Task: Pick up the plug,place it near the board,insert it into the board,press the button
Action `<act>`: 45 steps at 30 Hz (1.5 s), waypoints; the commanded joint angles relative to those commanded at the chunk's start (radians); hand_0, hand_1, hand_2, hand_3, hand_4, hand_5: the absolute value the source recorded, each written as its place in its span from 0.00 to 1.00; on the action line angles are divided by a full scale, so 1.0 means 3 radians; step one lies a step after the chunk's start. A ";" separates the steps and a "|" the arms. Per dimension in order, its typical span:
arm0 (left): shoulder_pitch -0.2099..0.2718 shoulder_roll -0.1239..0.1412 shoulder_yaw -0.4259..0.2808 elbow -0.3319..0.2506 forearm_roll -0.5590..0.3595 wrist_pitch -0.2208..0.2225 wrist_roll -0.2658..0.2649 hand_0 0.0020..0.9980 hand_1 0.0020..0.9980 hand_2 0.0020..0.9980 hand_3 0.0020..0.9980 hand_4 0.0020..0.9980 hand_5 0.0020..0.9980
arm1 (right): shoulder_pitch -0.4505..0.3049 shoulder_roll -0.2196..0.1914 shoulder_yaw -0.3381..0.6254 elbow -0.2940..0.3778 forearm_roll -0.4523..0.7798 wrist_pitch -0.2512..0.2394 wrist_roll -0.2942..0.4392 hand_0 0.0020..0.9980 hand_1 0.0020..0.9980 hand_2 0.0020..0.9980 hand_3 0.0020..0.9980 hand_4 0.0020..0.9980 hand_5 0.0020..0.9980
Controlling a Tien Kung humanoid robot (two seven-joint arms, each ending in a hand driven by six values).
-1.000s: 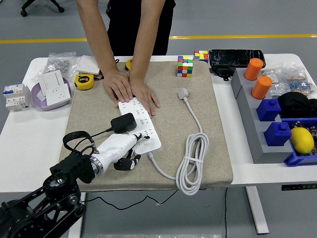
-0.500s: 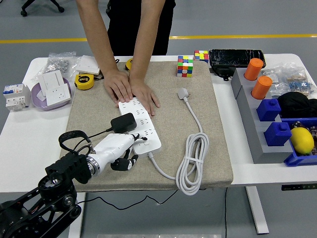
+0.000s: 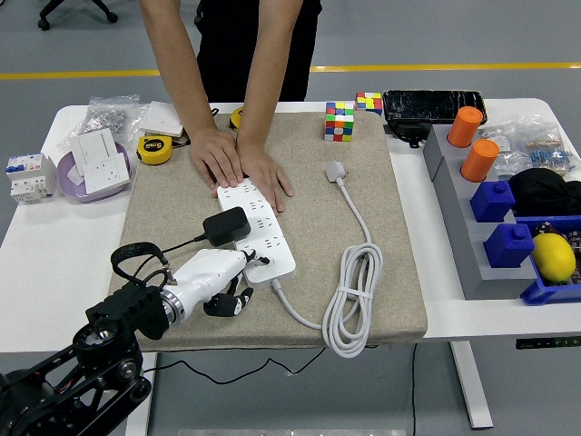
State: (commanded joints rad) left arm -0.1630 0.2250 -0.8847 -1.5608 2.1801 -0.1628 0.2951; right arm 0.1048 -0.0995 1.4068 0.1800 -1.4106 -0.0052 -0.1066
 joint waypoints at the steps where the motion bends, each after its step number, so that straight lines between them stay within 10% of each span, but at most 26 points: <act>1: 0.0002 -0.0003 0.0001 0.0003 -0.0003 0.0000 0.0000 0.14 0.03 0.15 0.81 0.51 0.00 | -0.0001 -0.0001 -0.0004 0.0000 0.0003 -0.0001 0.0001 0.86 0.72 0.71 0.69 1.00 0.67; 24: 0.0013 0.0012 -0.0130 -0.0236 -0.0071 -0.0023 -0.0012 0.14 0.03 0.15 0.79 0.51 0.00 | -0.0007 -0.0001 -0.0037 0.0000 0.0020 -0.0005 -0.0006 0.86 0.72 0.71 0.69 1.00 0.67; 29: -0.0023 -0.0015 -0.0231 -0.0342 -0.0372 0.0090 -0.0115 0.14 0.03 0.15 0.79 0.50 0.00 | -0.0005 0.0001 -0.0046 0.0000 0.0035 -0.0007 -0.0003 0.86 0.72 0.71 0.69 1.00 0.67; 30: -0.0036 -0.0034 -0.0267 -0.0316 -0.0462 0.0176 -0.0176 0.14 0.03 0.15 0.79 0.50 0.00 | -0.0004 0.0001 -0.0049 0.0000 0.0039 -0.0007 -0.0003 0.86 0.72 0.71 0.69 1.00 0.67; 31: -0.0046 -0.0051 -0.0294 -0.0290 -0.0506 0.0218 -0.0211 0.23 0.15 0.24 0.59 0.52 0.00 | -0.0005 0.0002 -0.0050 0.0000 0.0041 -0.0008 -0.0003 0.86 0.72 0.71 0.69 1.00 0.67; 36: -0.0147 -0.0213 -0.0389 0.0069 -0.1143 0.0306 -0.0560 0.23 0.15 0.24 0.59 0.52 0.00 | -0.0010 0.0012 -0.0042 0.0000 0.0035 -0.0007 -0.0009 0.86 0.72 0.71 0.69 1.00 0.67; 37: -0.0163 -0.0232 -0.0392 0.0129 -0.1294 0.0273 -0.0607 0.60 0.61 0.50 0.47 0.85 0.00 | -0.0010 0.0013 -0.0047 0.0000 0.0042 -0.0008 -0.0007 0.86 0.72 0.71 0.69 1.00 0.67; 42: -0.0286 -0.0371 -0.0519 0.0359 -0.1990 0.0156 -0.0852 0.60 0.61 0.50 0.47 0.85 0.00 | -0.0001 0.0016 -0.0068 0.0000 0.0066 -0.0012 -0.0007 0.86 0.72 0.71 0.69 1.00 0.67; 43: -0.0304 -0.0384 -0.0542 0.0385 -0.2120 0.0155 -0.0872 0.88 0.91 0.82 0.60 0.98 0.18 | -0.0001 0.0016 -0.0067 0.0000 0.0065 -0.0012 -0.0008 0.86 0.72 0.71 0.69 1.00 0.67; 45: -0.0342 -0.0405 -0.0596 0.0430 -0.2402 0.0157 -0.0905 0.88 0.91 0.82 0.60 0.98 0.18 | -0.0003 0.0016 -0.0065 0.0000 0.0065 -0.0011 -0.0009 0.86 0.72 0.71 0.69 1.00 0.67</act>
State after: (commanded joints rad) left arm -0.2655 0.1035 -1.0634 -1.4318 1.4596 -0.1157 0.0236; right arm 0.1040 -0.0947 1.3874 0.1800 -1.3910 -0.0086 -0.1093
